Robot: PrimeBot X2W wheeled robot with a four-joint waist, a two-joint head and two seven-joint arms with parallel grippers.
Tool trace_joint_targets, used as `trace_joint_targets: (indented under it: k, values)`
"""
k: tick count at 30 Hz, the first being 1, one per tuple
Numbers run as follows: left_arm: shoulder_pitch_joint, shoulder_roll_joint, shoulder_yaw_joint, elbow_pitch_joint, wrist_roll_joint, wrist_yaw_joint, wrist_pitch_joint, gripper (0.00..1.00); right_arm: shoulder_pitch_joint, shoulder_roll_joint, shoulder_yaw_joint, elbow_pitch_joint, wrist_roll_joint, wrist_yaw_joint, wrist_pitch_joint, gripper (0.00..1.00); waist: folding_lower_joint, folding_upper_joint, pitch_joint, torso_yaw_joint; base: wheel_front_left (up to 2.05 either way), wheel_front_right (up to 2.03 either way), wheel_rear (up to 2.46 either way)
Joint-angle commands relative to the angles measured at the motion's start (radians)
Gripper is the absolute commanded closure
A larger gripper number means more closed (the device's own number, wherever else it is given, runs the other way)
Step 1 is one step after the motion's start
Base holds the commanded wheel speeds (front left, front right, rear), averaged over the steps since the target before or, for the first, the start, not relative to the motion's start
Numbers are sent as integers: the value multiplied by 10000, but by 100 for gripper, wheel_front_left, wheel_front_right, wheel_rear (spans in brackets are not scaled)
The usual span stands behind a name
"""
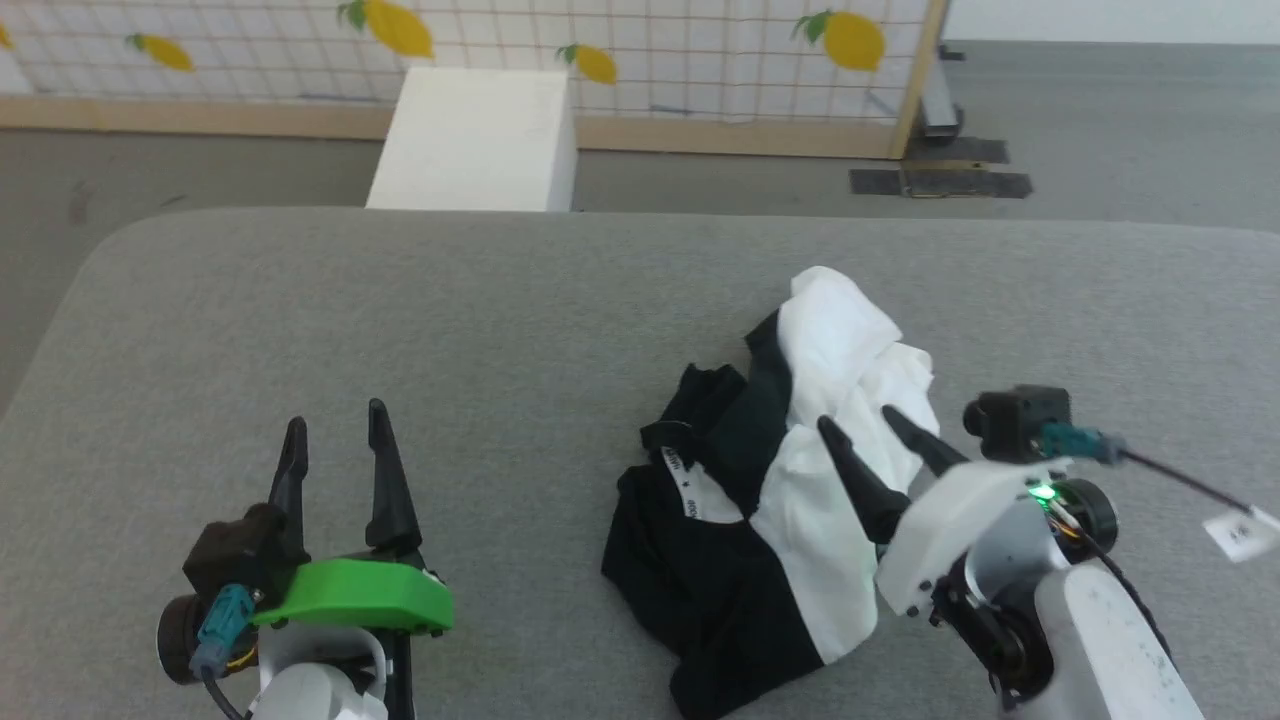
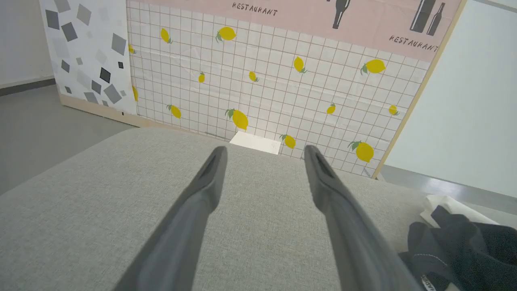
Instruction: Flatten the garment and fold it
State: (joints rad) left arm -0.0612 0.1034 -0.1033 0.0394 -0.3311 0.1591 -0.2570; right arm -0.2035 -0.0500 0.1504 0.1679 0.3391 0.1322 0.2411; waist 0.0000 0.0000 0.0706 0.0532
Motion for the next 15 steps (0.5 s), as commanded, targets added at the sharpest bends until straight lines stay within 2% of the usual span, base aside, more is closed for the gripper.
trace_joint_targets:
  k: [1,3,6,8,9,11,15]
  values:
    - [178,-106,87,-47,184,-117,-44,0,-294,-3,21,241,301,-15,659,0,0,0,280,463,0,0,0]
    - [213,-221,198,-25,306,-235,-45,0,-627,-3,23,462,409,-15,1344,0,0,0,354,658,0,0,0]
    - [244,-352,289,73,403,-393,-45,0,-1062,-3,16,674,403,-15,1771,0,0,0,430,861,0,0,0]
    - [270,-409,321,205,416,-527,-46,0,-1278,-3,35,807,316,-15,1860,63,0,0,452,942,0,0,0]
    - [270,-433,342,256,439,-584,-46,0,-1382,-3,10,808,220,-15,1746,100,0,0,450,968,0,0,0]
    - [285,-466,382,357,476,-653,-46,0,-1468,-3,-129,772,97,-15,1420,100,0,0,397,978,0,0,0]
    - [369,-501,532,508,514,-775,-46,0,-1337,-3,-894,395,-390,-15,102,100,0,0,181,803,0,0,0]
